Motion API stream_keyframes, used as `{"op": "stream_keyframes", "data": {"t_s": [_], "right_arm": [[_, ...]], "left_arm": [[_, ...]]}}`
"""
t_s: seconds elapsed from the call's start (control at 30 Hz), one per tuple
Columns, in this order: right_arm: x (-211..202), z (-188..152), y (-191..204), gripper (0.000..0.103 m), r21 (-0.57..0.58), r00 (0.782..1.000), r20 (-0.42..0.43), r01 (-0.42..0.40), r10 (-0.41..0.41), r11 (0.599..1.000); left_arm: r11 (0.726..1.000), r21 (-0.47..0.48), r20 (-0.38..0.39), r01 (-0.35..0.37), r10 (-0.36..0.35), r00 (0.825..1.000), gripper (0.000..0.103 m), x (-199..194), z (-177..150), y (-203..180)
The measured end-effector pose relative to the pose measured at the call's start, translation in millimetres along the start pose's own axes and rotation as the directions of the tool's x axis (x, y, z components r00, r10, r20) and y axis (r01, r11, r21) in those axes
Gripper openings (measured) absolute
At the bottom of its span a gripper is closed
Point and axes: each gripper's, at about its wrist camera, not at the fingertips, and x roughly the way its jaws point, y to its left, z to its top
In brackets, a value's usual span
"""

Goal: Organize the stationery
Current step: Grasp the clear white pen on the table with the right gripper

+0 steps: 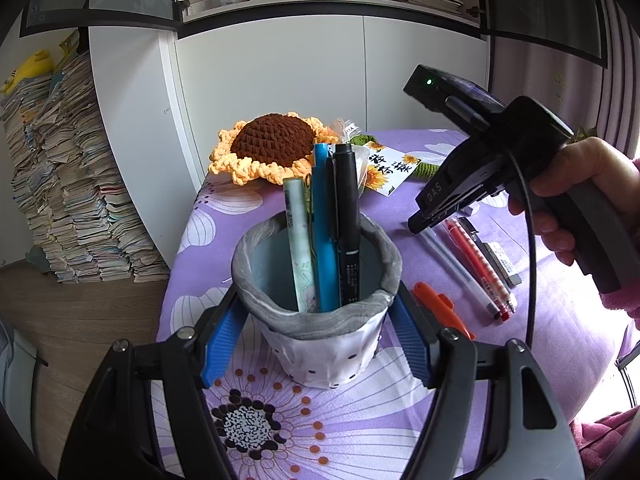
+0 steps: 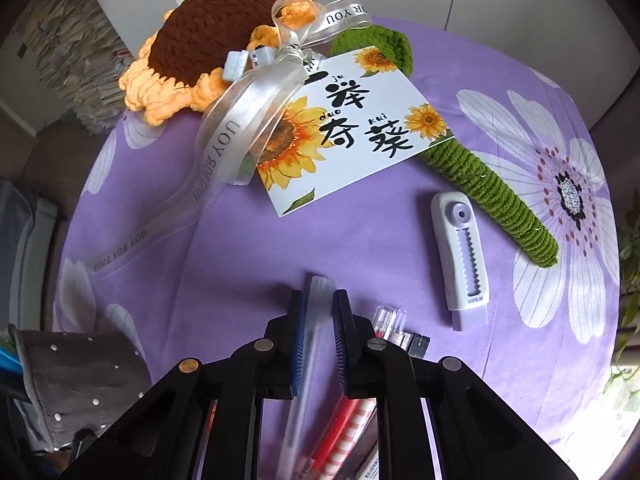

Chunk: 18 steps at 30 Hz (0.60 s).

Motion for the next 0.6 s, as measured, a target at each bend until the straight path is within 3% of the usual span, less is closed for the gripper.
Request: {"op": "stream_keyframes", "data": {"t_s": [0.17, 0.3, 0.43, 0.6], "right_arm": [[-21.5, -11.6, 3.9, 0.013, 0.009, 0.992, 0.061, -0.108, 0.107, 0.994], [-63.2, -25.5, 10.9, 0.013, -0.039, 0.976, 0.165, -0.136, 0.14, 0.99], [-108.3, -37.1, 21.0, 0.013, -0.1, 0.951, 0.258, -0.151, 0.172, 0.983], [-168.4, -54.6, 26.5, 0.013, -0.174, 0.899, 0.376, -0.169, 0.224, 0.97]], "left_arm": [[1.0, 0.0, 0.0, 0.0, 0.0, 1.0, 0.069, -0.1, -0.2, -0.4], [1.0, -0.001, 0.0, 0.001, -0.001, 1.0, 0.069, -0.2, -0.3, -0.3], [1.0, -0.001, 0.0, 0.001, -0.001, 1.0, 0.069, -0.2, 0.0, -1.0], [1.0, -0.002, 0.0, 0.002, -0.002, 1.0, 0.069, -0.4, -0.1, -0.9]]}}
